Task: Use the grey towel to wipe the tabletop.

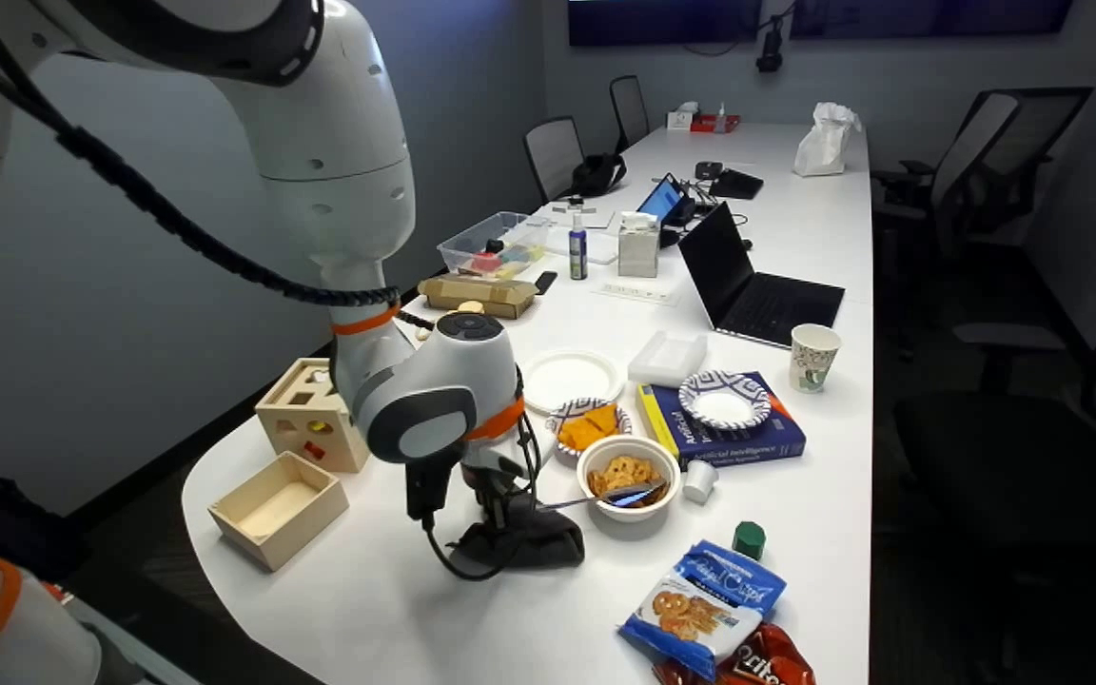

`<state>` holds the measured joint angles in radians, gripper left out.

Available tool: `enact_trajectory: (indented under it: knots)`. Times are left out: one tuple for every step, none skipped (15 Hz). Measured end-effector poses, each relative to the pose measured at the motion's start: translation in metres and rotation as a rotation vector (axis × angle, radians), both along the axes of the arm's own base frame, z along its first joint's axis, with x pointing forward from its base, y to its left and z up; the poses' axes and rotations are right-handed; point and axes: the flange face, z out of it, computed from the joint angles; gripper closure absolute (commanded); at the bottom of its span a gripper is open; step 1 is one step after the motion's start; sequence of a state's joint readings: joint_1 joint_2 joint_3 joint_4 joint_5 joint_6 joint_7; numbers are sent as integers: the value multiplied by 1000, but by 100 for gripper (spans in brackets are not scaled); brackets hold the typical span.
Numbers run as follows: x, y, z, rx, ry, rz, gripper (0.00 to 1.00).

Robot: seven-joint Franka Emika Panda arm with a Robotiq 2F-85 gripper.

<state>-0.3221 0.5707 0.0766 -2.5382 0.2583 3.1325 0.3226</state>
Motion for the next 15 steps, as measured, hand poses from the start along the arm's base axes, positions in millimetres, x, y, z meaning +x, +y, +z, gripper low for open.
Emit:
enact_trajectory:
  knots:
    - [4,8,-1,46,-4,31,99]
    - [5,14,-3,90,4,59,99]
    - [1,16,-7,131,27,81,99]
    - [-6,14,-12,160,61,88,99]
    - [-14,9,-16,176,96,76,99]
    - [-21,1,-17,182,128,53,99]
    - [-29,-7,-17,182,161,21,99]
    - [-40,-17,-18,174,190,-20,99]
    - [-51,-28,-18,160,213,-63,99]
    - [-62,-38,-18,143,231,-108,99]
    - [-74,-48,-18,126,248,-157,99]
    - [-84,-58,-18,110,263,-205,99]
    - [-92,-68,-18,94,274,-254,99]
    - [-99,-77,-17,82,276,-297,99]
    - [-102,-84,-17,80,268,-329,99]
